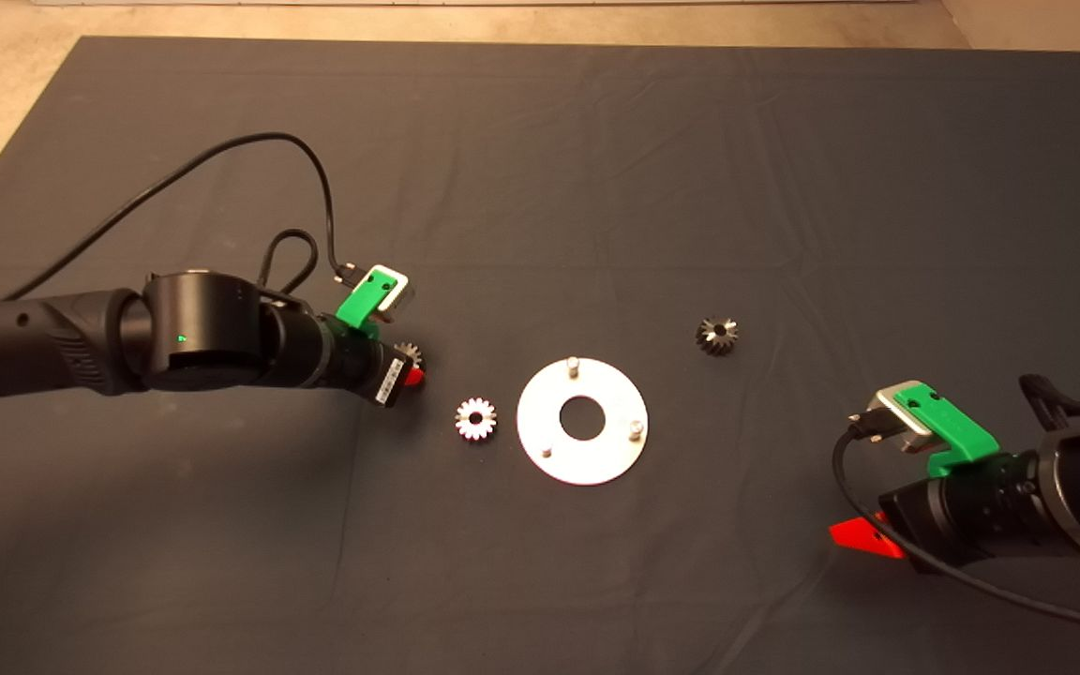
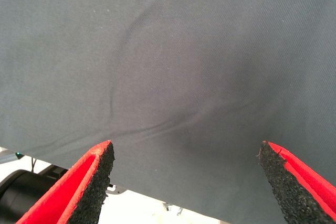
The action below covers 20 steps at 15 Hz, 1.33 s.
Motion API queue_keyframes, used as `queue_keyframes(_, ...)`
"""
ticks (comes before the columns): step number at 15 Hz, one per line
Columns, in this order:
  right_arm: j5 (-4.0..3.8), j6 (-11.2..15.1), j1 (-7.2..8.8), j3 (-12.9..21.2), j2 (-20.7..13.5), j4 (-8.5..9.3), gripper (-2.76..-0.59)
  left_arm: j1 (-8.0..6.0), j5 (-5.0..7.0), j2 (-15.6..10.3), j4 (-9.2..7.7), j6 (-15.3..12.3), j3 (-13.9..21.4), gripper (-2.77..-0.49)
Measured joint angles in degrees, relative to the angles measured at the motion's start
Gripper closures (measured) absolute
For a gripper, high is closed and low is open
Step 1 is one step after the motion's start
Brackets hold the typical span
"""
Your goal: Install three planetary gears onto the carrier pins
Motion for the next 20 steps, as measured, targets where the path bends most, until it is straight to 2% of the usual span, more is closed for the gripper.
queue_keyframes(7,-0.06,0.0,0.33,0.0,0.0,0.0,-2.05,-0.02,-0.05,-1.4,0.57,0.0,2.4,-0.64)
queue_keyframes(14,-0.05,0.0,0.41,0.0,0.0,0.0,-2.05,-0.52,0.11,-3.2,0.82,0.0,5.4,-0.64)
queue_keyframes(16,0.0,-0.2,0.41,0.0,0.0,0.0,-2.05,-2.17,0.5,-3.2,0.84,0.0,6.7,-0.64)
queue_keyframes(18,-0.05,-0.3,0.41,0.0,0.2,0.0,-2.05,-4.84,0.31,-2.1,0.82,0.0,8.2,-0.64)
queue_keyframes(20,-0.09,-0.4,0.4,0.0,0.3,0.0,-2.05,-6.2,0.23,-1.4,0.82,-0.1,9.2,-0.64)
